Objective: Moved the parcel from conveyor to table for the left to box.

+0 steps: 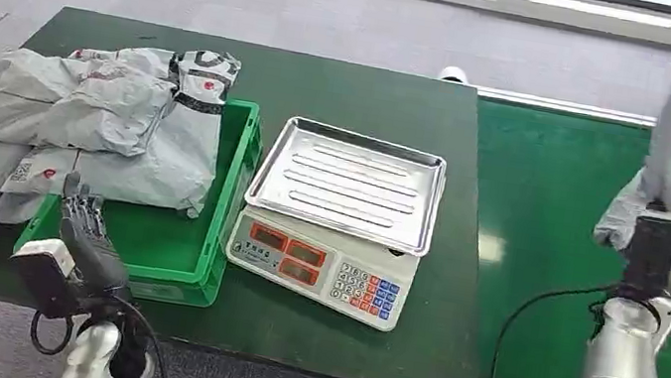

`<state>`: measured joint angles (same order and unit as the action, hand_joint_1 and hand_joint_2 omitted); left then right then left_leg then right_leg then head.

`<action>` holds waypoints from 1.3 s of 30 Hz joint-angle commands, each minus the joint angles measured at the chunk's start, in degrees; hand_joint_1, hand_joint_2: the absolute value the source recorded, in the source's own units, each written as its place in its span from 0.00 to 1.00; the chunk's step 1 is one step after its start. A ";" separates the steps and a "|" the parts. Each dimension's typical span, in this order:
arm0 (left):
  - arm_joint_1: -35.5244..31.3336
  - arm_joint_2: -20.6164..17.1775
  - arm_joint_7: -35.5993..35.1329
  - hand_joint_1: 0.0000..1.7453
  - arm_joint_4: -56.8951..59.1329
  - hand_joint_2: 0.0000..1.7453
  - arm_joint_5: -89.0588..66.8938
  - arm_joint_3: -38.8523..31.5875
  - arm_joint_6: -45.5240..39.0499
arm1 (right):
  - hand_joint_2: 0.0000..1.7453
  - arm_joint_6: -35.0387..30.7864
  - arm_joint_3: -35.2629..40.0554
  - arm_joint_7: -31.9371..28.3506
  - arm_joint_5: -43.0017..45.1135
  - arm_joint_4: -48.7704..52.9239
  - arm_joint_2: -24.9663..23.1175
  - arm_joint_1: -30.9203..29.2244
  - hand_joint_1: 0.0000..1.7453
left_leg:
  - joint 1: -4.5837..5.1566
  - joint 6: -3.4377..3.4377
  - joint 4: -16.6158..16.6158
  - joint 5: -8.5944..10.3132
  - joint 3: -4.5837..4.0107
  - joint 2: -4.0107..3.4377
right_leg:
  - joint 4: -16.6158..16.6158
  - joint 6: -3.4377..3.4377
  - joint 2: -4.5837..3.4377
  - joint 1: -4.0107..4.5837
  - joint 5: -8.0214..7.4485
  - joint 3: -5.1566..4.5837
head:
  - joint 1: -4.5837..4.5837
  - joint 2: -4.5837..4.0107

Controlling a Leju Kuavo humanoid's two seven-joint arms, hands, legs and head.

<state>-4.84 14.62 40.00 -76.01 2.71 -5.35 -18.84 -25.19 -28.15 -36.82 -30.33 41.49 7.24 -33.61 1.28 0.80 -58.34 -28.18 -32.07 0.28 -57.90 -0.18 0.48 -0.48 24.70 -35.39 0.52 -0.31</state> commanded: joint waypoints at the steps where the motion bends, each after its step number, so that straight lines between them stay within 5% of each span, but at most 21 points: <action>1: 1.31 1.77 0.00 0.00 -5.71 0.00 -2.18 0.59 -4.91 | 1.00 -6.08 7.47 -1.50 4.79 25.25 -3.02 5.14 1.00 | -0.01 -0.23 0.06 -0.07 0.08 -0.32 | 0.00 0.03 -0.34 -0.01 -0.01 -0.05 | 0.02 0.00; 5: 1.25 2.15 0.00 0.00 -3.83 0.00 -1.25 0.36 -5.12 | 1.00 -8.72 11.26 0.86 1.00 23.65 -1.92 2.09 1.00 | 0.01 -0.12 0.03 -0.01 0.00 -0.19 | -0.01 0.01 -0.21 -0.02 0.00 -0.09 | 0.02 -0.02; 11: -0.39 2.48 0.00 0.00 -1.63 0.00 -0.94 2.09 -9.56 | 1.00 -4.97 23.89 15.13 -17.16 -13.54 -3.92 -23.24 1.00 | 0.08 -0.14 -0.08 -0.08 -0.31 -1.08 | -0.17 0.04 -1.04 -0.11 -0.21 -0.23 | 0.02 0.00; 14: -0.96 1.61 0.00 0.00 -1.10 0.00 -0.91 3.08 -8.38 | 1.00 -2.57 28.95 19.21 -22.52 -22.13 -9.01 -26.78 1.00 | 0.00 -0.15 0.02 -0.01 -0.39 -1.38 | -0.02 0.16 -1.28 -0.04 -0.35 -0.26 | 0.02 -0.02; 20: -2.24 1.88 0.00 0.00 0.94 0.00 -1.74 4.35 -7.07 | 1.00 2.06 33.12 20.79 -24.80 -24.27 -18.77 -20.39 1.00 | -0.15 -0.36 0.16 0.19 0.28 -1.20 | 0.03 0.35 -1.12 0.15 -0.44 -0.15 | 0.00 0.00; 23: -2.93 2.26 0.00 0.00 1.59 0.00 -2.03 4.43 -7.41 | 1.00 0.20 33.58 21.07 -25.25 -24.22 -19.93 -18.81 1.00 | -0.31 -0.44 0.26 0.26 0.33 -0.90 | 0.14 0.41 -0.86 0.30 -0.38 -0.03 | 0.00 0.00; 29: -4.75 2.62 0.00 0.00 3.43 0.00 -1.54 5.28 -6.63 | 1.00 7.79 36.78 15.67 -24.10 -23.63 -27.14 -15.98 1.00 | -0.37 -0.38 0.09 0.24 0.01 -0.71 | -0.02 0.46 -0.73 0.38 -0.29 -0.27 | 0.00 0.00; 34: -5.10 2.28 0.00 0.00 3.74 0.00 -1.21 5.34 -6.54 | 1.00 6.47 50.79 21.51 -20.45 -19.67 -27.24 -13.53 1.00 | -0.38 -0.53 0.09 0.18 -0.01 -0.85 | -0.04 0.51 -0.80 0.38 -0.28 -0.38 | 0.00 0.00; 39: -4.22 2.36 0.00 0.00 3.13 0.00 -1.53 5.22 -6.40 | 1.00 6.06 49.58 23.21 -19.78 -22.70 -25.50 -14.51 1.00 | -0.39 -0.49 0.02 0.18 -0.09 -0.63 | -0.06 0.48 -0.63 0.40 -0.26 -0.39 | 0.00 0.00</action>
<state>-5.79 15.02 40.24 -76.17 1.14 -0.48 -25.46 -18.47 12.88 -15.91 -50.95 23.02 -19.72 -46.26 0.94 0.40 -58.30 -28.02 -32.13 -0.59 -57.99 0.34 -0.37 -0.11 24.43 -35.84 0.52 -0.31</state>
